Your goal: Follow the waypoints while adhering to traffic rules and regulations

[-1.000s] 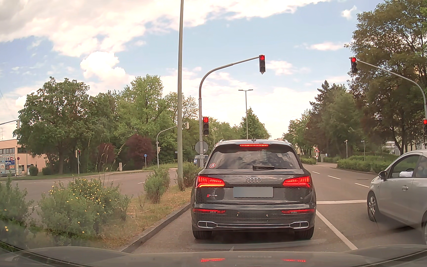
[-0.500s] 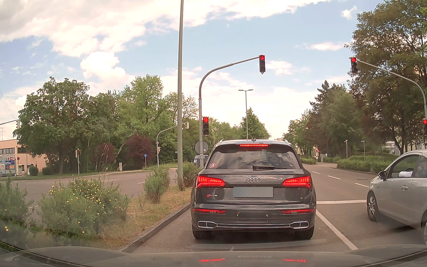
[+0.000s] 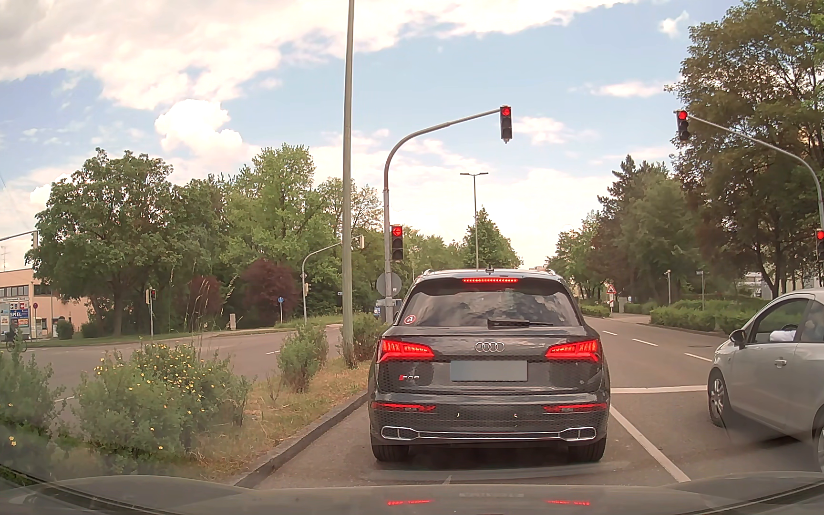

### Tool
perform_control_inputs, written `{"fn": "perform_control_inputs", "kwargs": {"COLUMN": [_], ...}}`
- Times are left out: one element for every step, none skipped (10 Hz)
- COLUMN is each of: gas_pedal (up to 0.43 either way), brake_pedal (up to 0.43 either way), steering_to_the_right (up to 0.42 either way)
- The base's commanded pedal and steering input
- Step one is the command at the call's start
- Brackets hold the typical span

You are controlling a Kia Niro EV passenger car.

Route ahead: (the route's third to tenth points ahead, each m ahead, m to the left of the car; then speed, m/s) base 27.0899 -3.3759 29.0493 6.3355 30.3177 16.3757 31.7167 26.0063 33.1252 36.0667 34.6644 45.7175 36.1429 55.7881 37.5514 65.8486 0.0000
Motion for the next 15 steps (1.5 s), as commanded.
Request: {"fn": "perform_control_inputs", "kwargs": {"gas_pedal": [0.000,0.000,0.000,0.000,0.000,0.000,0.000,0.000,0.000,0.000,0.000,0.000,0.000,0.000,0.000], "brake_pedal": [0.470,0.470,0.463,0.463,0.463,0.470,0.463,0.463,0.470,0.463,0.470,0.470,0.470,0.470,0.463], "steering_to_the_right": [0.007,0.008,0.008,0.008,0.009,0.010,0.010,0.010,0.009,0.009,0.010,0.010,0.009,0.010,0.010]}}
